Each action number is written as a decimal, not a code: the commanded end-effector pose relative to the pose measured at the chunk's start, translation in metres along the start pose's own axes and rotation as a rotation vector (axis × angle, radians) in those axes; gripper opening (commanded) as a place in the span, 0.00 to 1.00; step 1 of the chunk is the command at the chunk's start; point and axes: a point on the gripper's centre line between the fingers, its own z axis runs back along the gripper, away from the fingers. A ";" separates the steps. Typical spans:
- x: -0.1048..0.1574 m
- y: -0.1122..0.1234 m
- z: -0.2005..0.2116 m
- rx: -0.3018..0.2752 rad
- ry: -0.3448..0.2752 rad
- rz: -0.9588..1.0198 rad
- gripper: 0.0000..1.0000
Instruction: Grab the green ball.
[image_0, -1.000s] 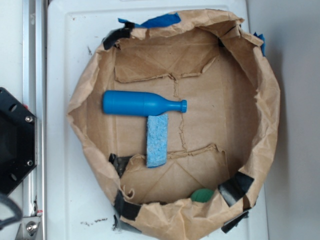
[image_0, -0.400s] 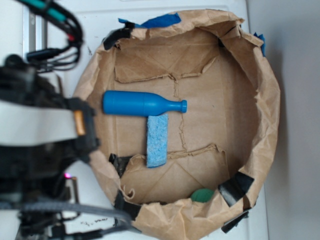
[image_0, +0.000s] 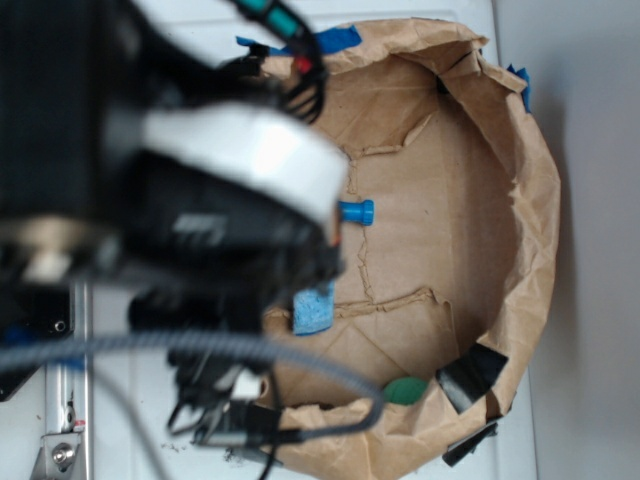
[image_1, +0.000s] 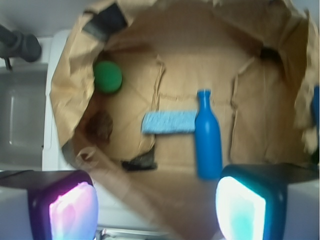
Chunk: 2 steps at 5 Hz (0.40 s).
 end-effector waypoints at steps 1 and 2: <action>0.041 0.024 0.003 -0.142 -0.111 -0.343 1.00; 0.049 0.012 -0.010 -0.153 -0.153 -0.541 1.00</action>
